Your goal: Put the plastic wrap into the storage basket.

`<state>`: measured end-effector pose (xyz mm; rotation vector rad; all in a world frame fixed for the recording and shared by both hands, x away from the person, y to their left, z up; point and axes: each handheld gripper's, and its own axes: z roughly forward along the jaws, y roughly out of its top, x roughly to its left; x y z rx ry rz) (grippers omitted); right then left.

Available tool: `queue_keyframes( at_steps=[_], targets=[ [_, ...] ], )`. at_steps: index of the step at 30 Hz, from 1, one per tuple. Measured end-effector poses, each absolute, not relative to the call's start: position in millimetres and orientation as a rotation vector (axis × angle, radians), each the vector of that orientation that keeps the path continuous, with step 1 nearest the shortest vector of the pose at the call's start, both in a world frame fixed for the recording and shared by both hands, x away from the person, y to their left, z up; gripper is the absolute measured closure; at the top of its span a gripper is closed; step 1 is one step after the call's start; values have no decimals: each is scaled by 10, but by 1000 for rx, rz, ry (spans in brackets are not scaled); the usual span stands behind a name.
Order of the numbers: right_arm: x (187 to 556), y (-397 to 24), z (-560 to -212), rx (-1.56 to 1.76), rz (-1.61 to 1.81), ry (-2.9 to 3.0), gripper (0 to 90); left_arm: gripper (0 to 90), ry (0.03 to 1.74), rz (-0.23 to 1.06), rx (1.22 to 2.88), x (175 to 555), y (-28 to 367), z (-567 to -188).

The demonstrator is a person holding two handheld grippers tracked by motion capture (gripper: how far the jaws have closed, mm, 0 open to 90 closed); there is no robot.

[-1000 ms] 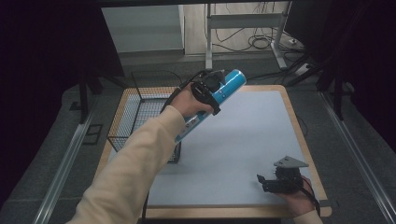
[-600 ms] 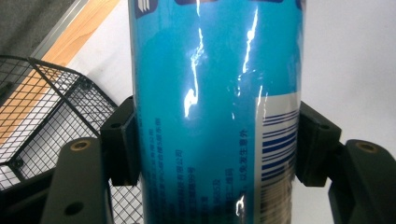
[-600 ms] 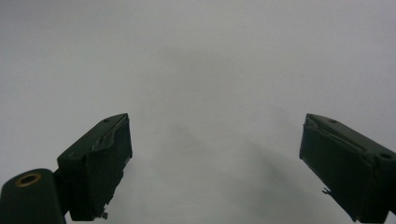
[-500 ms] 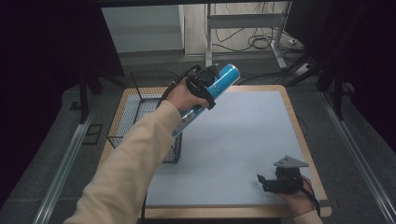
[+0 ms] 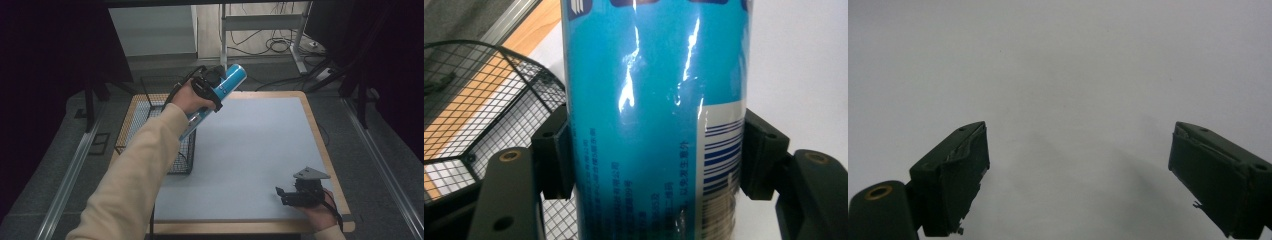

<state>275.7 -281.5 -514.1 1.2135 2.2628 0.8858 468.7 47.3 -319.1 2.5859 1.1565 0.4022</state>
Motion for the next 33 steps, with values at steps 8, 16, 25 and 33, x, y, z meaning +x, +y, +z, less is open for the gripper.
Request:
queue_keyframes(
  at_steps=[8,16,25,33],
  targets=[
    [2762,-2823,-5146,1213,885,2262,98,315,1202,432,2570,4802,592,-3202],
    [2766,-2825,-5153,1216,887,2259,98,315,1267,432,2544,4882,728,-3302],
    [2768,-2821,-5160,1214,879,2263,98,315,1309,446,2536,4930,888,-3384],
    [2771,-2822,-5165,1215,876,2263,98,315,1343,449,2534,4969,1000,-3471]
  ],
)
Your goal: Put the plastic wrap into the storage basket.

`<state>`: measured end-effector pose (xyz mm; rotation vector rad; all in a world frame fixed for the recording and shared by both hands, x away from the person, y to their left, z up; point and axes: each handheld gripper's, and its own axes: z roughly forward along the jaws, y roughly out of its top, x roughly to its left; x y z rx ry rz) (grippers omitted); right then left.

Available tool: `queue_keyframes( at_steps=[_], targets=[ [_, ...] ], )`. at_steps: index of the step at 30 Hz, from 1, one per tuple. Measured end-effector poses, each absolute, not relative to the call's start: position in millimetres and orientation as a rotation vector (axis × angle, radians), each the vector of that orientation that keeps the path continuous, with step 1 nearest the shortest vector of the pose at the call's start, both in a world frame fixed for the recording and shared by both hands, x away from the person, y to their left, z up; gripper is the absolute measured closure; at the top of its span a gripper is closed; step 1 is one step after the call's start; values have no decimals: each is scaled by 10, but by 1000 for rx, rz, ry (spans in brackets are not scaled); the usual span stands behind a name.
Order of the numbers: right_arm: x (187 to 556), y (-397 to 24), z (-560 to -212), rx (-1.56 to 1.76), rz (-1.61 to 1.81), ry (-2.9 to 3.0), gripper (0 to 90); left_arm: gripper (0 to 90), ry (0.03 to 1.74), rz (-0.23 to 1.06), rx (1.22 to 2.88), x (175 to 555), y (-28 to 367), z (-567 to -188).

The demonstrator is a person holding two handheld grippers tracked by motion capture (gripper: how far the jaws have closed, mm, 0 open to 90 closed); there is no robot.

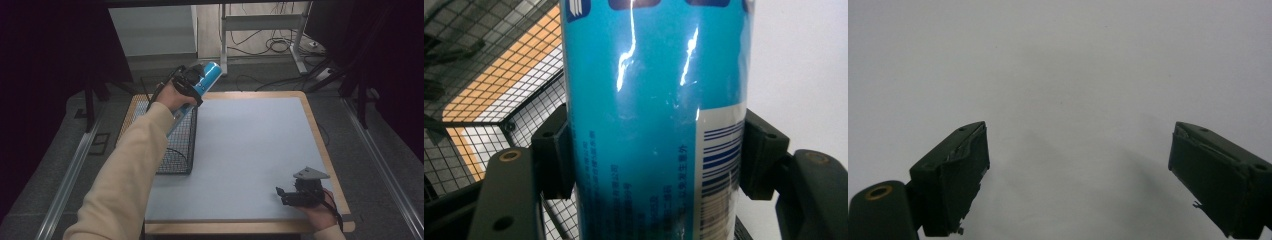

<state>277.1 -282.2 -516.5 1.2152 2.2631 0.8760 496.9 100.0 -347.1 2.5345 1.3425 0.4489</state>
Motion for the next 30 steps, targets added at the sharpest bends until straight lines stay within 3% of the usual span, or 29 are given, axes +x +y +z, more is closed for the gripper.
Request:
queue_keyframes(
  at_steps=[30],
  targets=[
    [2781,-2826,-5190,1229,861,2265,98,315,1425,463,2546,5144,1255,-3924]
  ],
)
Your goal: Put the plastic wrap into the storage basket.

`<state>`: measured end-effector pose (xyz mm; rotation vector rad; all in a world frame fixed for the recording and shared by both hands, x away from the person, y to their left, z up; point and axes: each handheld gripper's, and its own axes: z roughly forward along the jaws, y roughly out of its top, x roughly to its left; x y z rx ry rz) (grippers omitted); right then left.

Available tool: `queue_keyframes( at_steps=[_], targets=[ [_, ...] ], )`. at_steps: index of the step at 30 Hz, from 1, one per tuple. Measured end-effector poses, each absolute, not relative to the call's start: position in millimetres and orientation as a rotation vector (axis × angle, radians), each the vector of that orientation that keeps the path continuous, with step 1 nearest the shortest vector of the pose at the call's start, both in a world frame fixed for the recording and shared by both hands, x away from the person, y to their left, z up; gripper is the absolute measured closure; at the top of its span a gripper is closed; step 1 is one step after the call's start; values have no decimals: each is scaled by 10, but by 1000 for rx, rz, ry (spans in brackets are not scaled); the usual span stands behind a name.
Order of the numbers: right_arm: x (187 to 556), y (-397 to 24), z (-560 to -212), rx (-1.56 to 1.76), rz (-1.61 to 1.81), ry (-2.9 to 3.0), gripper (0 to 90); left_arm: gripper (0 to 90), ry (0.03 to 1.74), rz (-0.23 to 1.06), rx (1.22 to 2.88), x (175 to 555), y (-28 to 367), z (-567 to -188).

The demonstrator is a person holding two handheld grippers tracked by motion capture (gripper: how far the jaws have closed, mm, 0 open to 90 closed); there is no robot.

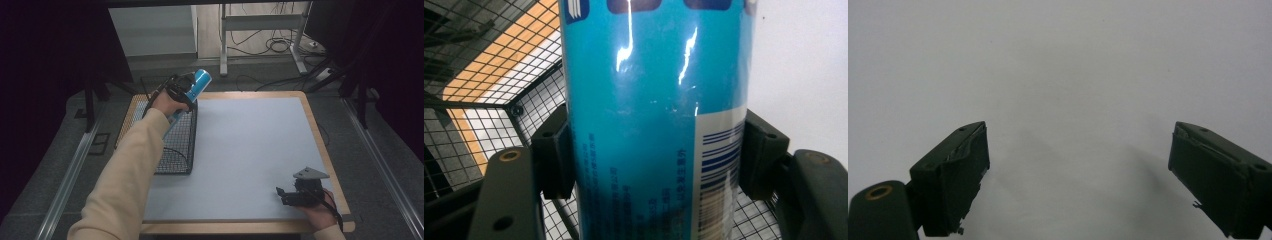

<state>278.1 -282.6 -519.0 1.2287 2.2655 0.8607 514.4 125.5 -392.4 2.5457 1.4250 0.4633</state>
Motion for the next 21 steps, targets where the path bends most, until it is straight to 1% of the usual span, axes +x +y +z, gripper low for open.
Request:
queue_keyframes(
  at_steps=[6,9,21],
  targets=[
    [2780,-2828,-5189,1231,860,2262,98,315,1433,459,2554,5168,1261,-4005],
    [2782,-2833,-5187,1234,862,2260,99,315,1429,480,2565,5178,1263,-4048],
    [2782,-2831,-5192,1232,857,2264,98,315,1452,465,2581,5214,1286,-4168]
  ],
)
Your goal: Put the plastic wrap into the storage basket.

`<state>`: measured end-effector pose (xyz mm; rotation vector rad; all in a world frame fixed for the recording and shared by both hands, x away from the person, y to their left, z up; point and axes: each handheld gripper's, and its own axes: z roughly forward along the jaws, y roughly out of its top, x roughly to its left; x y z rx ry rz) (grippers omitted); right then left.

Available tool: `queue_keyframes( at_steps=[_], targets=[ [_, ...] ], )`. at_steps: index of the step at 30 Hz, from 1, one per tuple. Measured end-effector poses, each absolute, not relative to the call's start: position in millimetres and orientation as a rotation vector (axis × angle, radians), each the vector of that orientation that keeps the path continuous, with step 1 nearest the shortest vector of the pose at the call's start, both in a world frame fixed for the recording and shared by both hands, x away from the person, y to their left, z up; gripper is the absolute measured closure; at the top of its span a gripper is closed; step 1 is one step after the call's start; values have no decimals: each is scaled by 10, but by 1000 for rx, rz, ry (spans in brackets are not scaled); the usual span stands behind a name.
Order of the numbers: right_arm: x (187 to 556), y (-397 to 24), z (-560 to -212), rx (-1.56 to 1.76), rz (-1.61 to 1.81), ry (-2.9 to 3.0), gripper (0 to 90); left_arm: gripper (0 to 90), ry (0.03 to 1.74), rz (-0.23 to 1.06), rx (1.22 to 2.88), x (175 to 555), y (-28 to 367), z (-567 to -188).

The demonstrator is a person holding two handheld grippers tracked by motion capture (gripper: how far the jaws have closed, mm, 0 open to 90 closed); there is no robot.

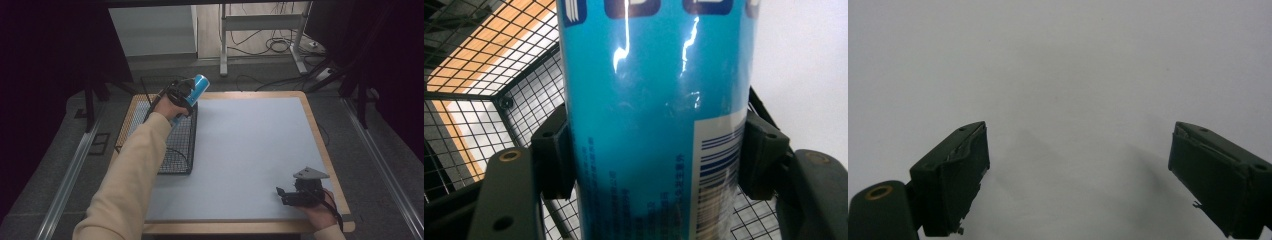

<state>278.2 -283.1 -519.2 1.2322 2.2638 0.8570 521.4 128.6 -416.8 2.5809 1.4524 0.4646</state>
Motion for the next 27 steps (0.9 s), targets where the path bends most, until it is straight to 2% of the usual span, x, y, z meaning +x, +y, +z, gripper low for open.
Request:
queue_keyframes(
  at_steps=[27],
  targets=[
    [2778,-2817,-5197,1222,849,2270,98,311,1516,484,2573,5290,1353,-4357]
  ],
)
